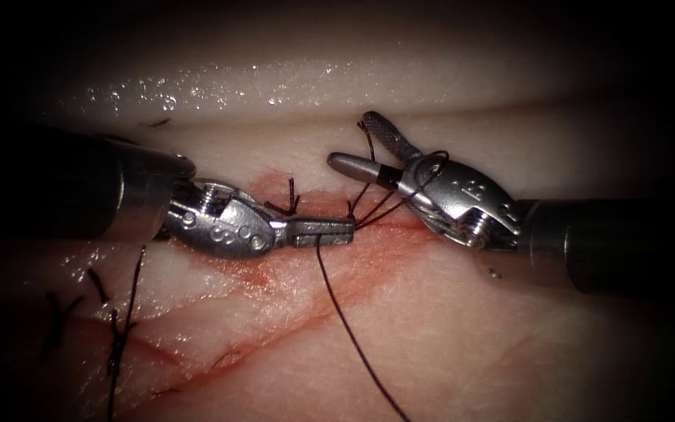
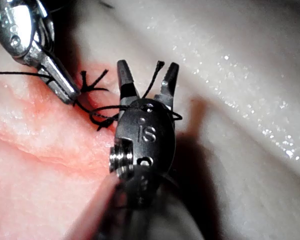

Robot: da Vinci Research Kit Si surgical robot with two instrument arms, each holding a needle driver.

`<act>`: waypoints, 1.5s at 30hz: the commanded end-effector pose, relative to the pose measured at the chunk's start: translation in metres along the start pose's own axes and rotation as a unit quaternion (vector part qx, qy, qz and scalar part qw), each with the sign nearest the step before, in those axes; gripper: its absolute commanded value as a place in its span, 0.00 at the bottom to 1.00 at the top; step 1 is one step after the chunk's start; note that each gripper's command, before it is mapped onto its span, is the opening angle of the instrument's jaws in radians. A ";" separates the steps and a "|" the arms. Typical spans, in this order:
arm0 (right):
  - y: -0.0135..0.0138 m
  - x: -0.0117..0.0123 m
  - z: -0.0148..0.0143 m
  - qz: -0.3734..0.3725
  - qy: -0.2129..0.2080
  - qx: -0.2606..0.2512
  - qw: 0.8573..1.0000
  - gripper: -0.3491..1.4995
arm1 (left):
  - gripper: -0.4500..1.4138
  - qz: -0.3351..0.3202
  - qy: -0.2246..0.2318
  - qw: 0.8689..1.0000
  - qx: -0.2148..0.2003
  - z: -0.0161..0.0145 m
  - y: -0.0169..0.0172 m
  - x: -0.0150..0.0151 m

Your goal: Wound Closure

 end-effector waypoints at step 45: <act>-0.0065 -0.0051 -0.0046 -0.141 0.087 0.034 0.986 0.00 | 0.00 -0.122 -0.083 0.985 0.086 -0.0166 -0.0230 -0.0112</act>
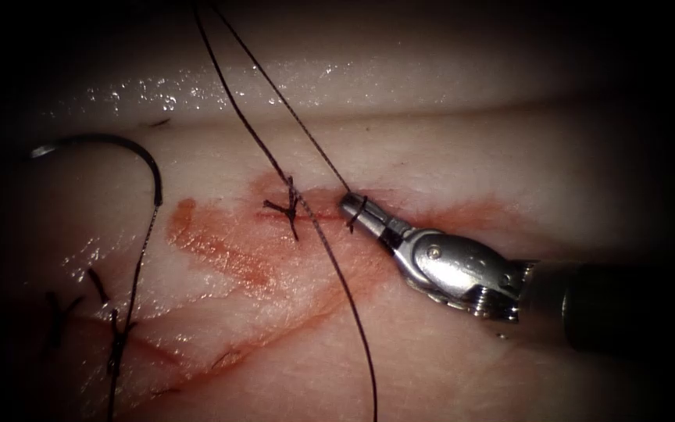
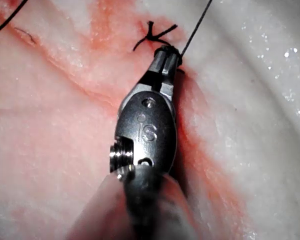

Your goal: Wound Closure

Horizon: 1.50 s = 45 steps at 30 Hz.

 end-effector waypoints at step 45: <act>-0.0048 -0.0038 -0.0021 -0.082 -0.014 0.088 0.993 0.11 | 0.00 0.009 -0.018 0.996 0.085 -0.0021 -0.0078 -0.0019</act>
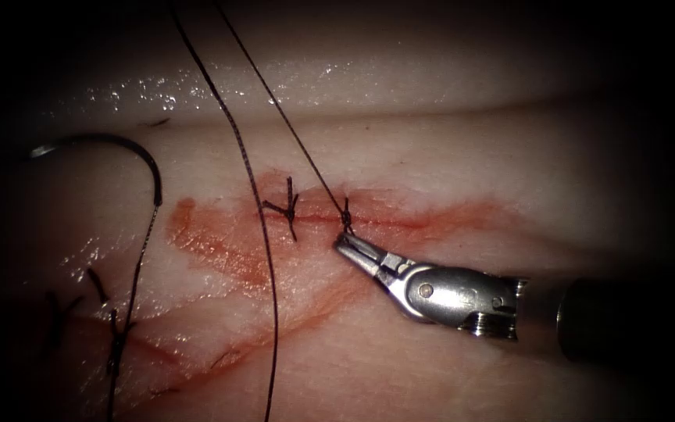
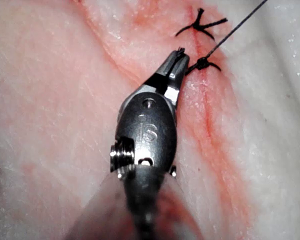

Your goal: Wound Closure

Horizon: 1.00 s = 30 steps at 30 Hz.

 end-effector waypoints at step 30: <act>0.0069 0.0082 0.0064 0.072 -0.086 0.008 0.994 0.77 | 0.00 -0.072 0.208 0.972 -0.081 -0.0055 0.0132 0.0231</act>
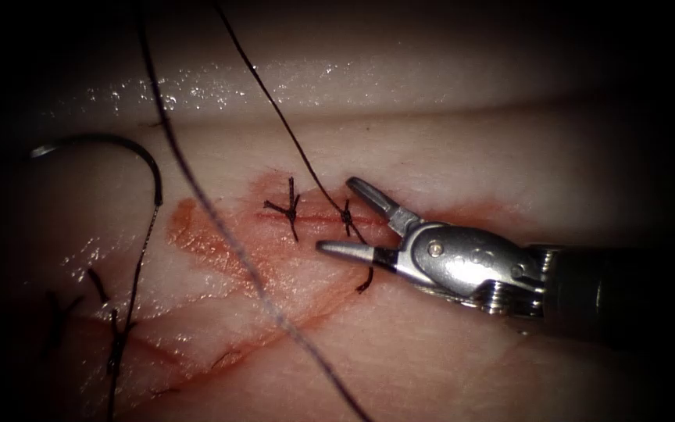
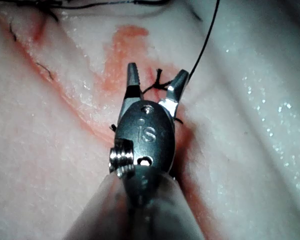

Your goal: Wound Closure

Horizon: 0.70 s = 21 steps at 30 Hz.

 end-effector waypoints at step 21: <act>0.0021 -0.0026 0.0058 -0.017 -0.020 -0.026 0.999 0.78 | 0.00 0.009 0.000 1.000 -0.005 0.0029 0.0035 0.0036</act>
